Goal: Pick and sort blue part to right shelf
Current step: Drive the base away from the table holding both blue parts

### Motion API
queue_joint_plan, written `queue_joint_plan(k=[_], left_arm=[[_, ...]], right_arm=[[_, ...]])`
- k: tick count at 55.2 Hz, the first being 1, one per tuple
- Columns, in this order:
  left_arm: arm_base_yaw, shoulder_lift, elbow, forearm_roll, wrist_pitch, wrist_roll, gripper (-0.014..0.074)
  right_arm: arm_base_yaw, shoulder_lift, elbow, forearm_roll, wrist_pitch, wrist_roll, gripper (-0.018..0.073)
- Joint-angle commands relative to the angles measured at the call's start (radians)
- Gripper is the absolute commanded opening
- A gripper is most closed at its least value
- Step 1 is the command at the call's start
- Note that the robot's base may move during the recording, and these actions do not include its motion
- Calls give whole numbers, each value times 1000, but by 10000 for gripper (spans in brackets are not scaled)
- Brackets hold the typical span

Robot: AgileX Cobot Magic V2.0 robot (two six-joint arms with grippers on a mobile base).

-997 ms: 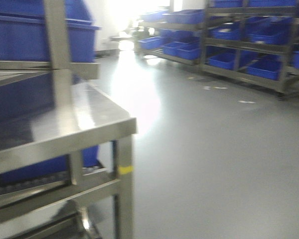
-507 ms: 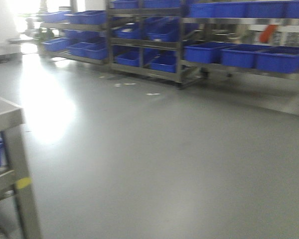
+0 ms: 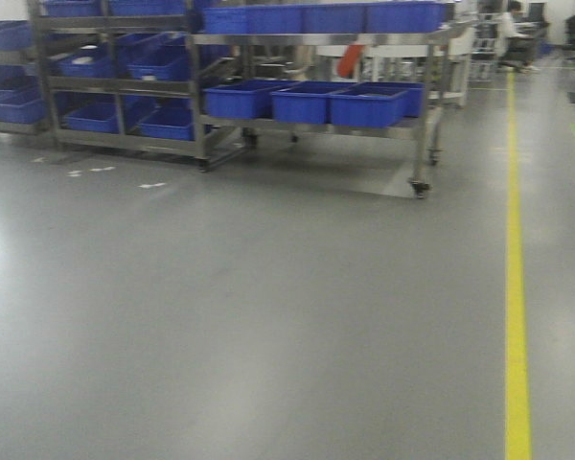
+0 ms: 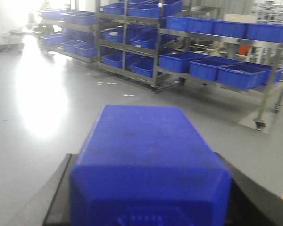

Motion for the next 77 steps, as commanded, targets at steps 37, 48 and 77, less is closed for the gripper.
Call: queue_joint_plan(k=[37, 48, 77], left_arm=[[-7, 16, -25, 5, -93, -6, 314], [-7, 16, -25, 5, -93, -6, 314], [-7, 16, -25, 5, -93, -6, 314]], right_arm=[[0, 14, -26, -31, -96, -5, 202], [0, 14, -26, -31, -95, -5, 202], [0, 14, -26, -31, -96, -5, 202]])
